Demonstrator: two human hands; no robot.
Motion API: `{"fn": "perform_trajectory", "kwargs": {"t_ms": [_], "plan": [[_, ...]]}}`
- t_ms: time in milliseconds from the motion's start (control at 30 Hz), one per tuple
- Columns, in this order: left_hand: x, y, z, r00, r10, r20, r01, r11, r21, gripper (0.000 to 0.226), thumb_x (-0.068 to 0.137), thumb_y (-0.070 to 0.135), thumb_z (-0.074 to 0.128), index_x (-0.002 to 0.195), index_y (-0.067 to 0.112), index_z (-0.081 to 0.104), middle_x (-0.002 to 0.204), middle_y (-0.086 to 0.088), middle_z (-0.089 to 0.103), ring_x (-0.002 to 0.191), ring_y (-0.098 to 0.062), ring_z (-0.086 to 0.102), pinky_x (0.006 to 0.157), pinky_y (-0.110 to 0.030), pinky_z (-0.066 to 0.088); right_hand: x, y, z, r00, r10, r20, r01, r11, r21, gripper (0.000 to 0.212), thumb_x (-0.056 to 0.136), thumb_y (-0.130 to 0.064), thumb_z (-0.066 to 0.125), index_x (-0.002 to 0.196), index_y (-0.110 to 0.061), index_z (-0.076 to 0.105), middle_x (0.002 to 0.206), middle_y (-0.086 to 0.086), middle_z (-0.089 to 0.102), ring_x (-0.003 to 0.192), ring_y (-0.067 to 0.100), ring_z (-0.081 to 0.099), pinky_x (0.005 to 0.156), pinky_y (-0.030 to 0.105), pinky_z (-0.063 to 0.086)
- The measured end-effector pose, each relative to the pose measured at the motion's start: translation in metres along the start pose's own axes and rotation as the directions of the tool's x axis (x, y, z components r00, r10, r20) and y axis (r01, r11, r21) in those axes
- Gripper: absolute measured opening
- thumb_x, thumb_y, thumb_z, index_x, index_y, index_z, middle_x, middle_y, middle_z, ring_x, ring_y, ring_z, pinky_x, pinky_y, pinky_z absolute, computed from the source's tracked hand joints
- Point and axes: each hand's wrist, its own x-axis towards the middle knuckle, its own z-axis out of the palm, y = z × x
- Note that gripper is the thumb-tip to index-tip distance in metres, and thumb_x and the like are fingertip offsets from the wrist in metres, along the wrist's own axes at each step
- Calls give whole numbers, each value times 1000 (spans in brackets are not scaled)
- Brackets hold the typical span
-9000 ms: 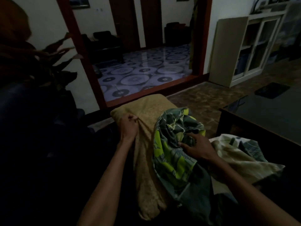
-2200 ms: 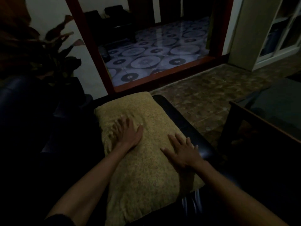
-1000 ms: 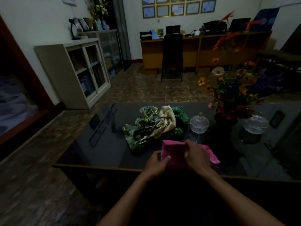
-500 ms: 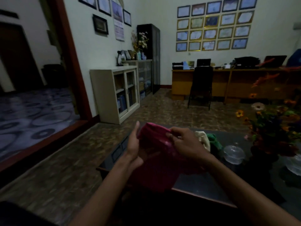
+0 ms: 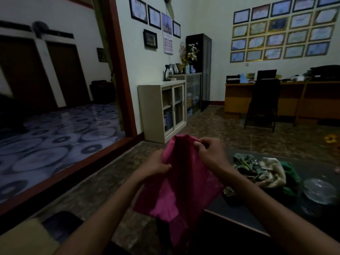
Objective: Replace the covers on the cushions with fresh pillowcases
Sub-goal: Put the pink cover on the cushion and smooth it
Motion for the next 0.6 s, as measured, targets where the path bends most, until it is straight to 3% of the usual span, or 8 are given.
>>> {"fn": "perform_trajectory", "kwargs": {"t_ms": [67, 167, 233, 333, 400, 467, 533, 600], "plan": [[3, -8, -18, 991, -85, -108, 105, 975, 196, 22, 80, -2, 64, 76, 20, 65, 68, 6, 61, 63, -9, 58, 52, -11, 39, 6, 8, -4, 998, -69, 1, 69, 992, -102, 15, 97, -17, 64, 98, -17, 79, 90, -2, 75, 72, -6, 59, 64, 19, 48], [10, -17, -41, 962, -122, -243, 209, 903, 375, 24, 79, -1, 65, 95, 13, 78, 66, 5, 63, 58, -6, 58, 48, -14, 41, 9, 22, -9, 985, -151, 89, 170, 940, -295, 9, 95, -31, 66, 93, -29, 75, 90, -5, 75, 80, 10, 68, 70, 33, 57], [15, -20, -53, 947, -114, -301, 246, 857, 452, 27, 80, 2, 67, 101, 15, 78, 76, 1, 69, 65, -10, 62, 55, -22, 49, 5, 25, -14, 962, -148, 228, 221, 915, -339, 17, 92, -46, 68, 100, -30, 72, 94, -6, 73, 85, 12, 69, 71, 38, 59], [19, -17, -70, 935, -79, -346, 268, 796, 542, 27, 81, 7, 69, 103, 18, 78, 94, -1, 73, 80, -15, 66, 68, -33, 55, 1, 25, -26, 829, -3, 559, 166, 956, -242, 48, 73, -59, 82, 112, -33, 68, 99, -10, 73, 87, 3, 70, 72, 25, 59], [23, -12, -79, 934, -37, -354, 255, 765, 592, 30, 81, 7, 69, 107, 20, 77, 104, -3, 73, 90, -19, 66, 74, -35, 55, 4, 28, -29, 737, 129, 664, 251, 859, -446, 48, 71, -54, 87, 105, -24, 73, 94, -8, 74, 83, 6, 70, 70, 24, 57], [28, -7, -85, 925, 8, -379, 248, 745, 619, 32, 83, 6, 69, 111, 20, 75, 112, -4, 71, 98, -21, 65, 75, -33, 50, 9, 27, -29, 703, 246, 667, 291, 757, -585, 34, 80, -44, 83, 94, -15, 72, 87, -3, 72, 80, 13, 68, 66, 27, 52], [36, -9, -89, 900, 62, -431, 259, 718, 646, 37, 84, 6, 68, 118, 19, 71, 119, -3, 68, 107, -23, 63, 79, -32, 45, 11, 20, -29, 660, 272, 701, 174, 852, -494, 24, 87, -34, 78, 93, -11, 72, 87, 0, 73, 80, 13, 70, 68, 26, 54], [44, -19, -90, 831, 152, -535, 300, 687, 662, 46, 79, 9, 69, 124, 19, 63, 123, -6, 62, 114, -28, 57, 92, -38, 43, 11, 6, -28, 623, 241, 744, -40, 960, -278, 19, 91, -28, 74, 99, -11, 74, 90, 4, 77, 80, 14, 74, 69, 25, 58]]}}
